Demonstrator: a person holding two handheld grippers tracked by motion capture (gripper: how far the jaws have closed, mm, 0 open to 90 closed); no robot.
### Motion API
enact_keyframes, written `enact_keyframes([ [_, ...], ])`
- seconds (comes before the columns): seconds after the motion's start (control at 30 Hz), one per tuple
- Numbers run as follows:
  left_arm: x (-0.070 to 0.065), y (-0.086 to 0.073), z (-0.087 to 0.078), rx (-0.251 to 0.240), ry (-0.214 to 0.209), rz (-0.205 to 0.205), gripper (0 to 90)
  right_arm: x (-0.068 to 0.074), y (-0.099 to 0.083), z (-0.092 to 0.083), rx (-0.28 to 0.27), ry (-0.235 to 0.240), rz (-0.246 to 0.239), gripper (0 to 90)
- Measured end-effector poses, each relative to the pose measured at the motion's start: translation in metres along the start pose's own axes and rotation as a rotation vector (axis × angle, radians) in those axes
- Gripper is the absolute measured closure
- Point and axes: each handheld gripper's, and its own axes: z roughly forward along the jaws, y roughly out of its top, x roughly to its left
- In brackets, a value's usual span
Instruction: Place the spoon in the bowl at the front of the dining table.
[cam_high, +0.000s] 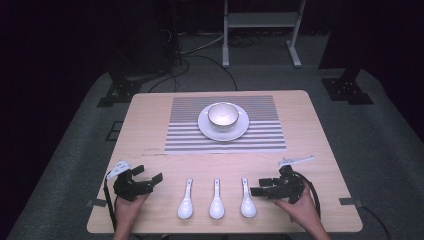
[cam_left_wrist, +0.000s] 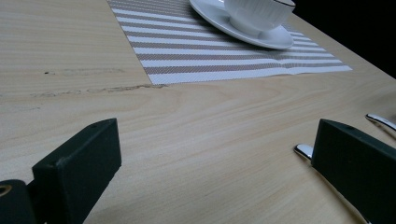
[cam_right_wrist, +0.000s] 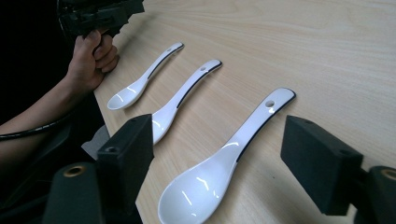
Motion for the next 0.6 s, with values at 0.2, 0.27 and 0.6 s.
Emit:
enact_keyframes([
  [0.2,0.0,0.0,0.0,-0.001,-0.001,0.001,0.3,-0.003,0.005,0.006,0.016,0.004,0.021,27.0],
  [0.27,0.0,0.0,0.0,-0.002,-0.002,0.0,0.3,-0.005,0.007,0.009,0.021,0.005,0.03,29.2],
  [0.6,0.0,0.0,0.0,-0.003,-0.003,-0.002,0.3,-0.011,0.012,0.02,0.046,-0.001,0.05,34.4],
])
